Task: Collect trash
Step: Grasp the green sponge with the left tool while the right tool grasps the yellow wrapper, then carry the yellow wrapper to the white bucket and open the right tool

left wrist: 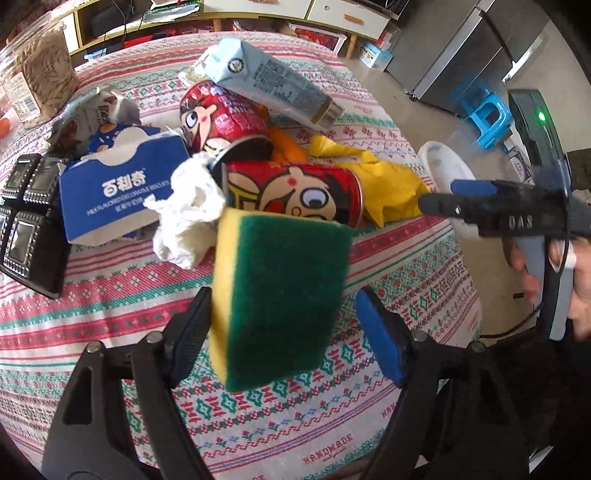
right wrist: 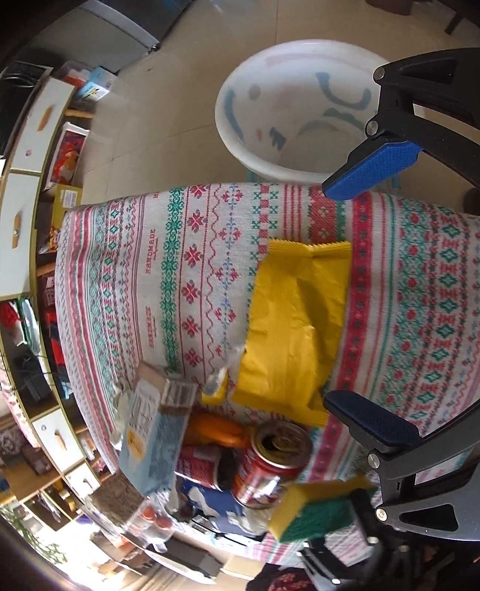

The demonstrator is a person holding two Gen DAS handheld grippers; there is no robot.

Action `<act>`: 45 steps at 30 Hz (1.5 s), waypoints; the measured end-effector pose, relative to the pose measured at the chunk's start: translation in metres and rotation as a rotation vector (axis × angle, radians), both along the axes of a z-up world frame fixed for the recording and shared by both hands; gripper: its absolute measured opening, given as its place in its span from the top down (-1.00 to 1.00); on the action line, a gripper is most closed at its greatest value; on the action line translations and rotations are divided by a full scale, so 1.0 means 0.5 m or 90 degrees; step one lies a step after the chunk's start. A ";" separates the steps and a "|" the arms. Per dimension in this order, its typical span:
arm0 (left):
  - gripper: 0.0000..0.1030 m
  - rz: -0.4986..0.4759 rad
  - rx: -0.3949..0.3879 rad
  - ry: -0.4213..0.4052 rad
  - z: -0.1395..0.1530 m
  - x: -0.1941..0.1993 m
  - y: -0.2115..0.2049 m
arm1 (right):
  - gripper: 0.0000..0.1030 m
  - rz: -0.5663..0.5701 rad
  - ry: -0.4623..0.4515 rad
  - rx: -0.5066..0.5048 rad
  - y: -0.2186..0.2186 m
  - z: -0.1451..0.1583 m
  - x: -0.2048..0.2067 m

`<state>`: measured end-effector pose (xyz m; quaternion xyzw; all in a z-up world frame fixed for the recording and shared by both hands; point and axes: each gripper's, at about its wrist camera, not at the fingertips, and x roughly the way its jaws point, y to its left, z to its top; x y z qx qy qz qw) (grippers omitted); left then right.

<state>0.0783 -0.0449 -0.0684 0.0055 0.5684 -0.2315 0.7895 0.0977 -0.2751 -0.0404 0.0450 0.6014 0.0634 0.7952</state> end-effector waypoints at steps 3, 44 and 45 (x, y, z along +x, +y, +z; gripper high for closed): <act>-0.52 0.010 0.011 0.009 -0.009 0.004 -0.006 | -0.97 -0.010 0.009 0.013 -0.005 -0.014 0.016; -0.19 0.034 -0.015 -0.047 0.076 -0.035 -0.008 | -0.28 -0.053 -0.035 0.109 -0.056 0.032 -0.038; -0.19 0.041 -0.014 -0.042 0.072 -0.034 0.001 | -0.28 -0.050 -0.031 0.108 -0.048 0.026 -0.032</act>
